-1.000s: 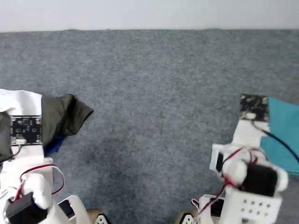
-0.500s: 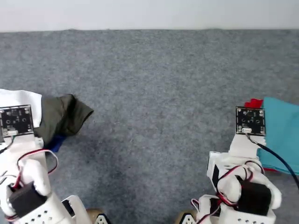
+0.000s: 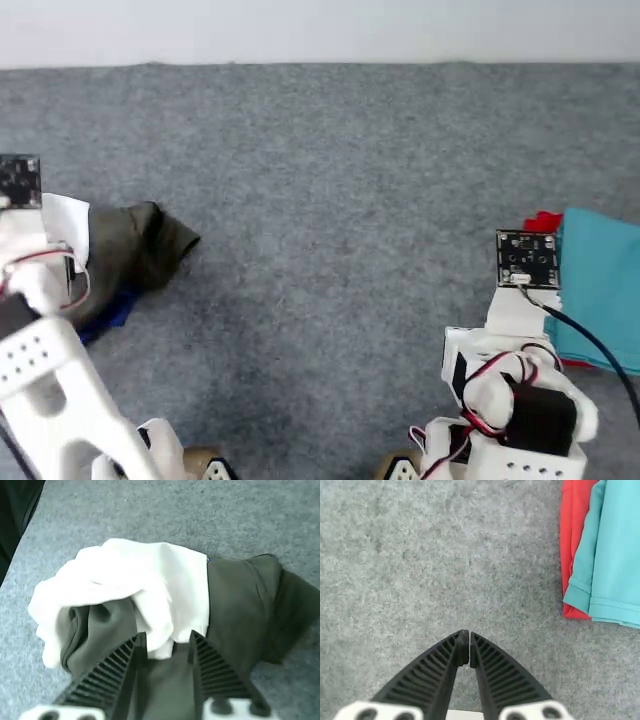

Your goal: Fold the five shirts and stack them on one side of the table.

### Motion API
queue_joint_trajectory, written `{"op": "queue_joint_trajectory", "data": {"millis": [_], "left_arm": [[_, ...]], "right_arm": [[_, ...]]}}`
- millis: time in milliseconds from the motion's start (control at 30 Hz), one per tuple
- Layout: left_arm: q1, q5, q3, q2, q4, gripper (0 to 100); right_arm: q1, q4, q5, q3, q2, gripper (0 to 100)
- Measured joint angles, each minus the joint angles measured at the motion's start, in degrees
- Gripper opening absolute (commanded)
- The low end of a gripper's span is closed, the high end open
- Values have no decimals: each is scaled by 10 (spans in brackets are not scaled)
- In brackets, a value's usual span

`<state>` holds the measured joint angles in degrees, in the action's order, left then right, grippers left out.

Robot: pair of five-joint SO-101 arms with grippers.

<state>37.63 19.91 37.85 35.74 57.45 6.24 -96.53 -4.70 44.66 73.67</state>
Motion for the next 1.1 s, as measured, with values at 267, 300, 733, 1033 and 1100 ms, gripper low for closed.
{"op": "queue_joint_trajectory", "data": {"millis": [267, 300, 733, 1033, 1100], "left_arm": [[-9, 4, -86, -171, -7, 197], [-12, 4, -95, -191, -7, 197], [-37, -40, -211, -394, -39, 121], [-36, -45, -275, -396, -18, 14], [-36, -45, -313, -396, 18, 14]], "right_arm": [[0, 0, -5, 0, 0, 9], [0, 0, -5, 0, 0, 9], [0, 0, -5, 0, 0, 9], [0, 0, -5, 0, 0, 9], [0, 0, -5, 0, 0, 9]]}}
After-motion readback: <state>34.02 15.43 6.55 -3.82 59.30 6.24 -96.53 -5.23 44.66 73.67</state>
